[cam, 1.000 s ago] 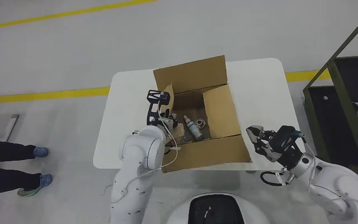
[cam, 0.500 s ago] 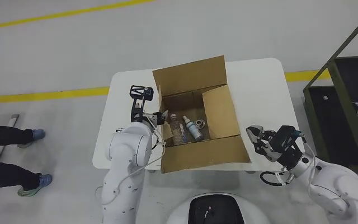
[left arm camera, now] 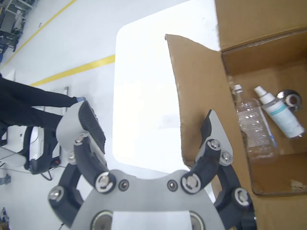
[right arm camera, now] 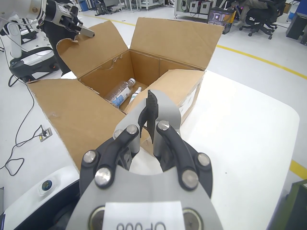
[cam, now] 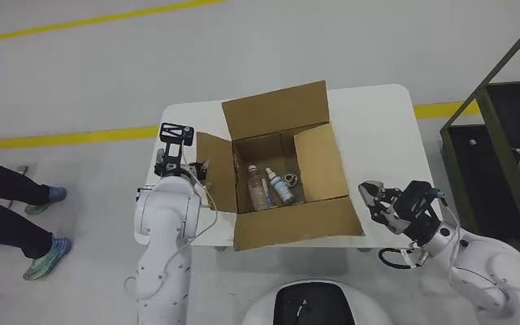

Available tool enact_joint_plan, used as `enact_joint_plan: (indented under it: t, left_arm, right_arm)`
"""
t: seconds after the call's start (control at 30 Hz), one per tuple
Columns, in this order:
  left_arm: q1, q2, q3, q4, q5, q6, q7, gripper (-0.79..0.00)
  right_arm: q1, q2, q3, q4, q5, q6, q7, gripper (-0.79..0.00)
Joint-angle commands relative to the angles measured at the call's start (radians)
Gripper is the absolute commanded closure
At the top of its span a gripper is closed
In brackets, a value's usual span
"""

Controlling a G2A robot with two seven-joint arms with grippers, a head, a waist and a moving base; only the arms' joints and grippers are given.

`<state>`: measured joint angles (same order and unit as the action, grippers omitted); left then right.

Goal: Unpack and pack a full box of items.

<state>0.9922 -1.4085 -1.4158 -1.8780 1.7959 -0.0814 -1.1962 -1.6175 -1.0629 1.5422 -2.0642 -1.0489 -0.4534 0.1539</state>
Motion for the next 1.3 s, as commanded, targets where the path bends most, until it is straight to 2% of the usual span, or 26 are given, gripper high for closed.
enact_joint_plan:
  t: [0.0, 0.43, 0.57, 0.63, 0.77, 0.87, 0.93, 1.27]
  left_arm:
    - [0.012, 0.002, -0.008, 0.021, 0.019, 0.005, 0.009, -0.785]
    - [0.015, 0.005, -0.012, 0.121, 0.081, -0.023, 0.065, -0.785]
    - [0.015, 0.004, -0.011, 0.115, 0.076, -0.016, 0.074, -0.785]
    - [0.017, 0.000, -0.025, 0.093, 0.014, 0.015, 0.082, -0.785]
    - [0.019, 0.004, -0.034, 0.050, 0.051, -0.010, 0.067, -0.785]
    - [0.014, 0.003, -0.053, 0.019, -0.006, -0.017, 0.012, -0.785]
    - [0.013, 0.005, -0.060, 0.001, 0.017, -0.035, 0.000, -0.785]
    - [0.035, 0.010, -0.052, -0.128, 0.067, -0.081, -0.003, -0.785]
  right_arm:
    - [-0.003, 0.000, 0.001, 0.001, 0.001, 0.000, -0.001, 0.000]
    - [-0.003, 0.001, 0.038, 0.008, 0.017, 0.000, 0.001, 0.000]
    - [-0.011, 0.003, 0.107, 0.030, 0.059, 0.010, -0.017, 0.000]
    - [-0.014, 0.005, 0.139, 0.041, 0.062, 0.009, -0.014, 0.000]
    - [-0.015, 0.005, 0.167, 0.079, 0.075, 0.015, -0.012, 0.000]
    - [0.006, 0.005, 0.138, 0.119, 0.067, 0.004, 0.013, 0.000]
    - [0.039, 0.003, 0.095, 0.157, 0.053, -0.001, 0.035, 0.000]
    - [0.212, -0.019, -0.134, 0.338, 0.017, -0.005, 0.064, 0.000]
